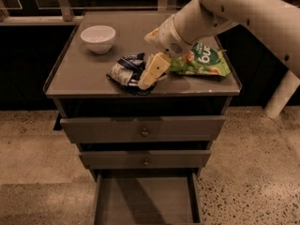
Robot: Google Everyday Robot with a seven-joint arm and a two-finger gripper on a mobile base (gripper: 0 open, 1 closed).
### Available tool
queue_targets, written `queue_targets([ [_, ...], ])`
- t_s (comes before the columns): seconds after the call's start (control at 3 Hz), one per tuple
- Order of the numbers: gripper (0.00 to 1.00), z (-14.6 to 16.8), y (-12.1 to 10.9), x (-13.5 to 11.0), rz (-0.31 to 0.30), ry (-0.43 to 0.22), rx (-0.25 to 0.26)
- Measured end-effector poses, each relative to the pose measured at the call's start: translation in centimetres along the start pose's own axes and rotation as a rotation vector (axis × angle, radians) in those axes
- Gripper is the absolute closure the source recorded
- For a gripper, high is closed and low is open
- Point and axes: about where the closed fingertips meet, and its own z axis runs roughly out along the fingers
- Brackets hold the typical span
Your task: Pick blue chip bag from bottom drawer and place on counter
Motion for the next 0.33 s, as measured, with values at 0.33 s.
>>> queue_targets([
  [0.33,0.00,0.00,0.00,0.00,0.000,0.000,0.000],
])
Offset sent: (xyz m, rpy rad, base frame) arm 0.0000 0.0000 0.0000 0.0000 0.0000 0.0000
